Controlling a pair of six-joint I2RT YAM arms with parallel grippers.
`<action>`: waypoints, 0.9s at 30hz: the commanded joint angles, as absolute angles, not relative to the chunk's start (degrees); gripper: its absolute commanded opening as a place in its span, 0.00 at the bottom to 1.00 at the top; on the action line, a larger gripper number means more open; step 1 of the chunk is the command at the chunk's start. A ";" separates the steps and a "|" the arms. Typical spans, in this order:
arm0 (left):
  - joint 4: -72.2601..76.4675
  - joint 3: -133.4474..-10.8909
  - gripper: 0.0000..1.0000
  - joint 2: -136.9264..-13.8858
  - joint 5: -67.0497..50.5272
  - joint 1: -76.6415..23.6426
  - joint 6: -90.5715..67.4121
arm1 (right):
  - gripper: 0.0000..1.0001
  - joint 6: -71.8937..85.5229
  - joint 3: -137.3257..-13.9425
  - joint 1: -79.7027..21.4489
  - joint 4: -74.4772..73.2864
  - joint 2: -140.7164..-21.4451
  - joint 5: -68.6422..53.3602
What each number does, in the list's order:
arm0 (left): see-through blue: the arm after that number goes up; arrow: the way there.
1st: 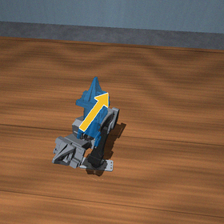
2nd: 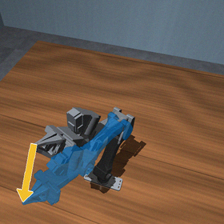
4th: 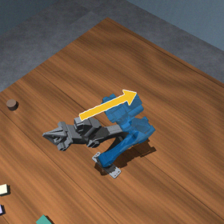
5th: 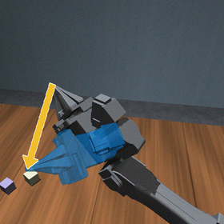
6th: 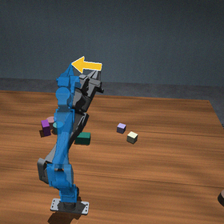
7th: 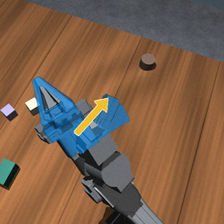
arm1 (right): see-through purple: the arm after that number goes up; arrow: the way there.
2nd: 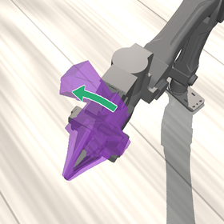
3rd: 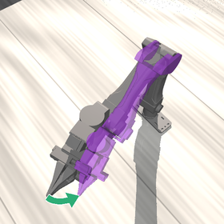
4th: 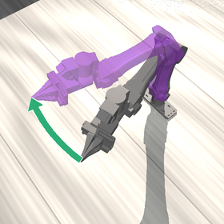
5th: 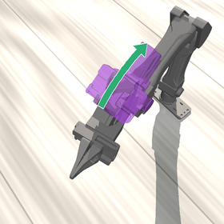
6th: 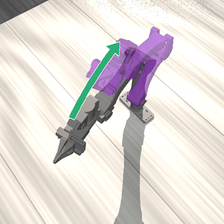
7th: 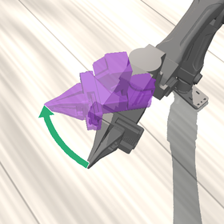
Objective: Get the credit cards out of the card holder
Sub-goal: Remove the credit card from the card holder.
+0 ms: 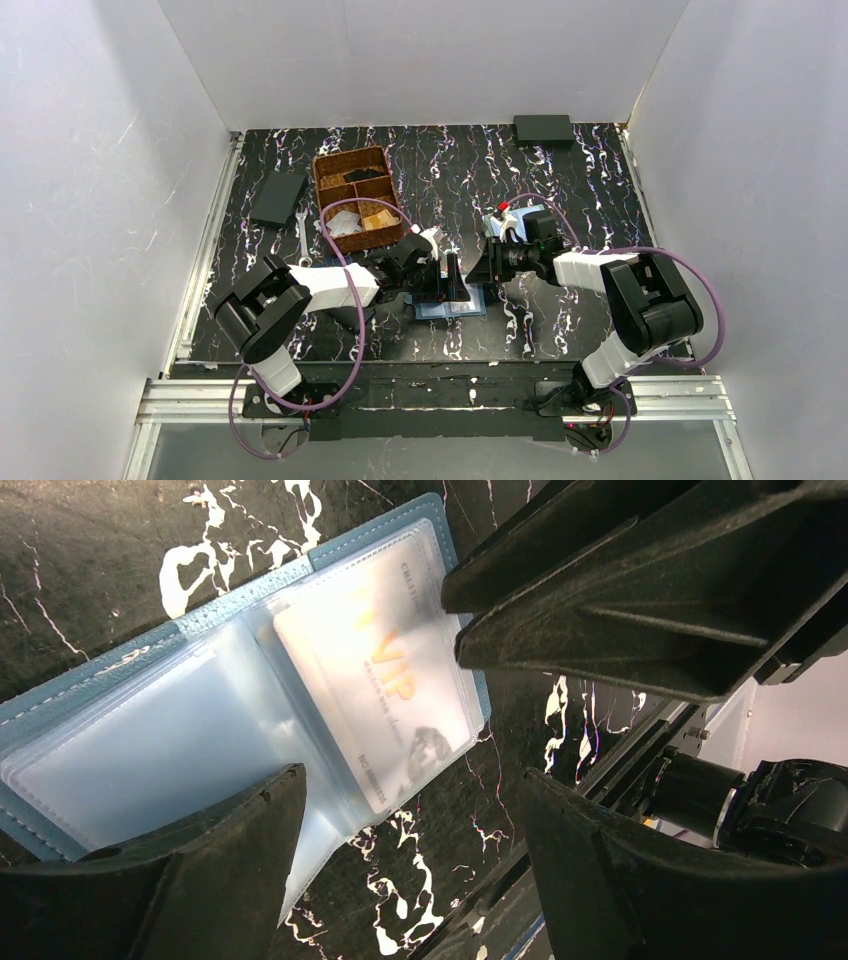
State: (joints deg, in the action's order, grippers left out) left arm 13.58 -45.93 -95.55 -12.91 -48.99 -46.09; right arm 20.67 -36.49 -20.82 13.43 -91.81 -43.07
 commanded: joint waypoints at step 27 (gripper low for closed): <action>10.99 -46.48 0.77 -97.90 -11.77 -49.32 -46.14 | 0.38 22.39 -36.11 -19.62 15.01 -94.22 -43.22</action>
